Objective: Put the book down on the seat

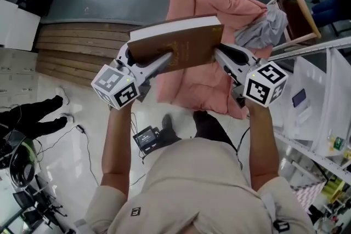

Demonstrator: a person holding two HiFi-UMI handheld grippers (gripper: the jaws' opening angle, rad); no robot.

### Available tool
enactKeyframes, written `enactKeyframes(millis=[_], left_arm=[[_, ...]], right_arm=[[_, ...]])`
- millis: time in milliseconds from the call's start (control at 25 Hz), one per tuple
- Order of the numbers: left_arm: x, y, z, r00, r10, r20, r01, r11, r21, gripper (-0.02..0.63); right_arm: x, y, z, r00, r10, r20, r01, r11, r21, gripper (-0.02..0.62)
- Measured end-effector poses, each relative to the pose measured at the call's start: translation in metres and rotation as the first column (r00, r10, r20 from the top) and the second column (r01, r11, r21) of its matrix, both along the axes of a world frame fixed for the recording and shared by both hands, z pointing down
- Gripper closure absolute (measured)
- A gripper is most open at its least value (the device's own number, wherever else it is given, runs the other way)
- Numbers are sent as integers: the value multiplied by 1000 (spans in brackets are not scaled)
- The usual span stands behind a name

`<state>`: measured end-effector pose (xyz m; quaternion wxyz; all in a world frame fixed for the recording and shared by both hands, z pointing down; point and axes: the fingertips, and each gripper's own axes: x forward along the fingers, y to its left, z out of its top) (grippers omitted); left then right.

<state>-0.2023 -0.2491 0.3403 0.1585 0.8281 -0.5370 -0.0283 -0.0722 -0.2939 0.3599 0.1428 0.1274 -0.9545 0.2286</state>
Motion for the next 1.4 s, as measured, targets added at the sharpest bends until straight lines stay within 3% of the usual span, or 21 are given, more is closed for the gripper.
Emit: enactKeyframes(millis=[280,560,960,1240,1400], left_arm=[[-17,-38,82,999,-7,-44,2,992,-125,230],[-28,-66,167,997,-30,-78,9,966,-260,216],[-34,-80,287,993,-64,-100,19,915,-403,190],[-49,-93,362,993,-85,-87,29,863,-505,179],[-56,-93,398,991,-92,-102,22,837,-546,178]], right_arm=[[-14,-36,75,999,-10,-46,5,995,-98,558],[-24,-64,152,994,-14,-110,-8,981,-193,558],[-25,-80,258,988,-28,-149,-19,953,-302,565],[-39,-94,330,975,-45,-216,-38,930,-367,565],[-46,-95,368,975,-48,-217,-51,902,-430,566]])
